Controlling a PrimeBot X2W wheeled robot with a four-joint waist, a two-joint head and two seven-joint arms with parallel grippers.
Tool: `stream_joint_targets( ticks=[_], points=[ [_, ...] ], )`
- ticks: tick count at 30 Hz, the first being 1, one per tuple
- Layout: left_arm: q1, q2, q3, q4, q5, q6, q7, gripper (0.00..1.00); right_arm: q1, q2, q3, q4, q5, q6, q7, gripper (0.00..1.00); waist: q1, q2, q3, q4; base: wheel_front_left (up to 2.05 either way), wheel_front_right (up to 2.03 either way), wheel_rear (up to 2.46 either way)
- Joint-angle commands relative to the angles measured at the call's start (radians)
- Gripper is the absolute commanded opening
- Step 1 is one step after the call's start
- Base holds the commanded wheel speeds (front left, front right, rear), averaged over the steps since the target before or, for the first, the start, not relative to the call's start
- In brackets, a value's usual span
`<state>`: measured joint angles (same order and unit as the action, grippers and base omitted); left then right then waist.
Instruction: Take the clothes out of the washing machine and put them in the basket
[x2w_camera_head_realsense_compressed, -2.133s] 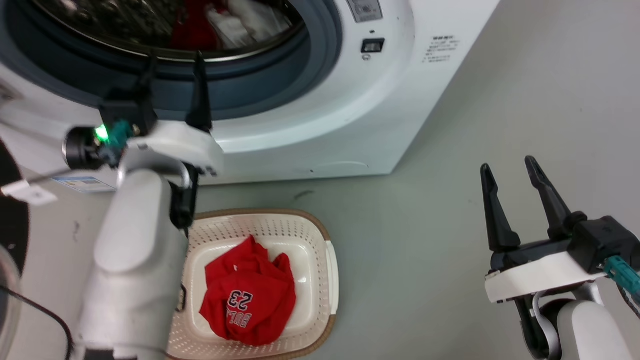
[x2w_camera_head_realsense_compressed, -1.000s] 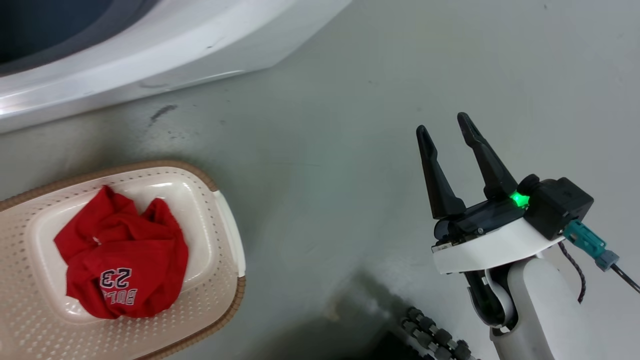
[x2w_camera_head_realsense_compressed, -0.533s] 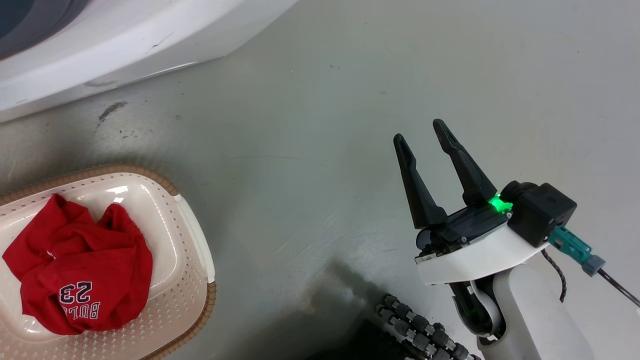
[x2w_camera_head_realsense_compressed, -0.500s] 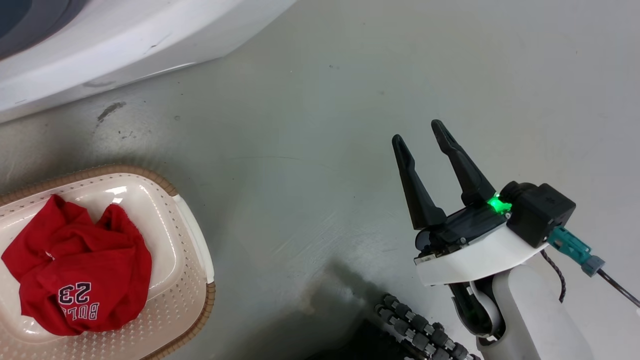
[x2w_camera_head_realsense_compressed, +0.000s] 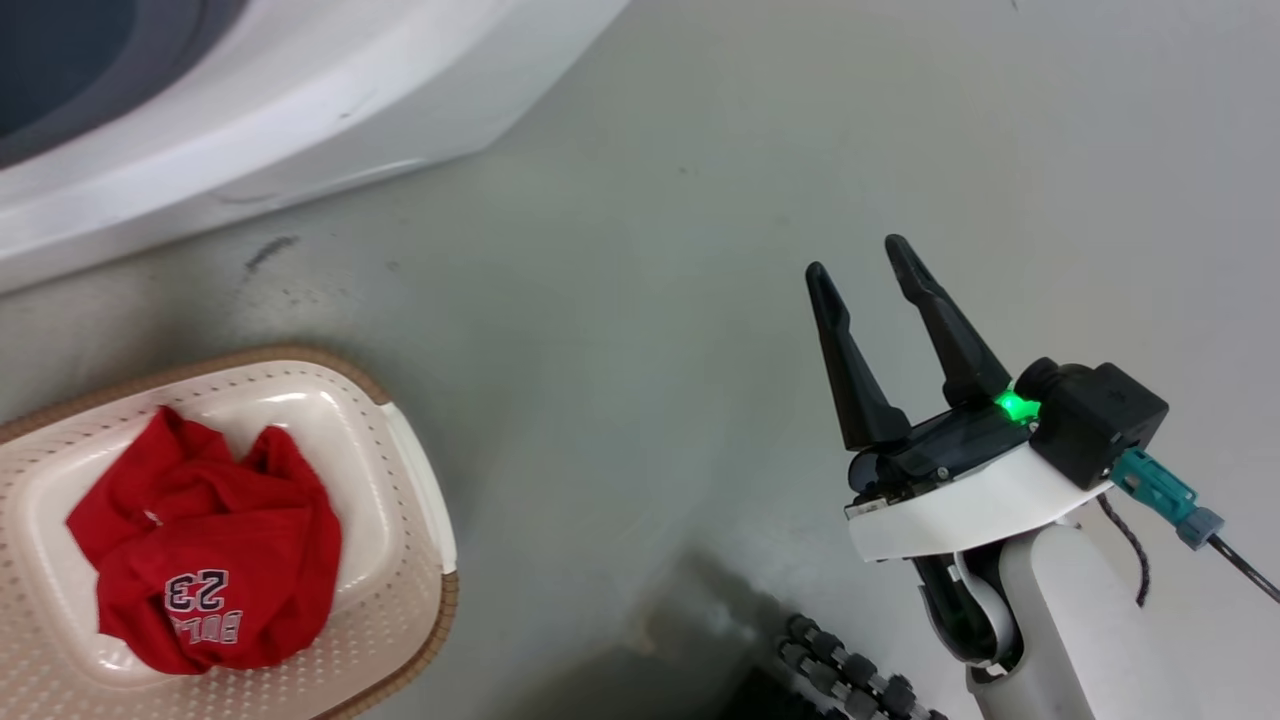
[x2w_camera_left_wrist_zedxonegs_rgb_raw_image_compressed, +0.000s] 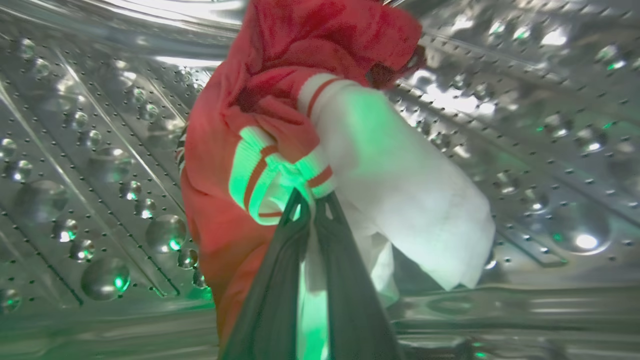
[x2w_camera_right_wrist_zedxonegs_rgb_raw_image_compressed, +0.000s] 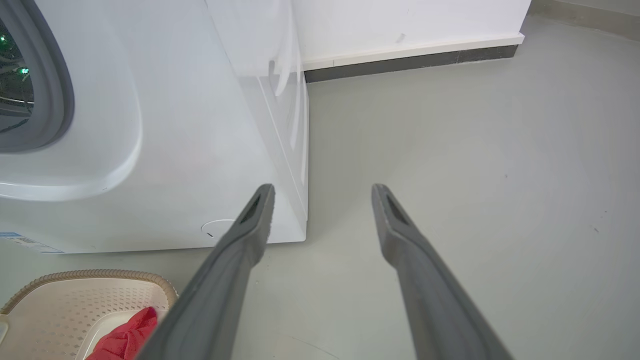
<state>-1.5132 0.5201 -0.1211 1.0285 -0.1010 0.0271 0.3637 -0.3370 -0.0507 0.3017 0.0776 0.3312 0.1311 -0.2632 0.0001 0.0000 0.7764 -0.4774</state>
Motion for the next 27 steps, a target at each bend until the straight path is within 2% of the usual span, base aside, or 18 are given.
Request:
stream_joint_targets(
  ticks=[1, 3, 9, 19, 26, 27],
  points=[
    [0.043, -0.016, 0.011, -0.013, -0.014, 0.009, -0.050, 0.00, 0.003, 0.001, -0.011, 0.006, -0.012, -0.001, -0.002, 1.00, -0.0001, 0.0000, -0.037, 0.029, 0.00, 0.00, 0.00],
    [0.062, -0.022, 0.013, -0.018, -0.019, 0.008, -0.080, 0.00, 0.005, 0.001, -0.017, 0.008, -0.018, -0.001, -0.002, 1.00, -0.0001, 0.0000, -0.050, 0.037, 0.00, 0.00, 0.00],
    [0.181, -0.080, 0.033, -0.007, -0.066, 0.012, -0.270, 0.00, 0.020, 0.001, -0.052, 0.032, -0.058, -0.001, -0.002, 1.00, -0.0001, 0.0000, -0.141, 0.097, 0.00, 0.00, 0.00],
    [0.335, -0.179, 0.033, 0.084, -0.114, -0.023, -0.524, 0.00, 0.070, 0.000, -0.095, 0.074, -0.121, -0.001, 0.008, 1.00, -0.0001, 0.0000, -0.306, 0.192, 0.00, 0.00, 0.00],
    [0.444, -0.224, 0.046, 0.112, -0.151, -0.054, -0.617, 0.00, 0.131, 0.000, -0.126, 0.064, -0.150, -0.001, 0.044, 1.00, -0.0001, 0.0000, -0.431, 0.237, 0.00, 0.00, 0.00],
    [0.500, -0.235, 0.055, 0.089, -0.164, -0.070, -0.628, 0.00, 0.160, 0.000, -0.137, 0.055, -0.158, -0.001, 0.060, 1.00, -0.0001, 0.0000, -0.483, 0.249, 0.00, 0.00, 0.00]
  ],
)
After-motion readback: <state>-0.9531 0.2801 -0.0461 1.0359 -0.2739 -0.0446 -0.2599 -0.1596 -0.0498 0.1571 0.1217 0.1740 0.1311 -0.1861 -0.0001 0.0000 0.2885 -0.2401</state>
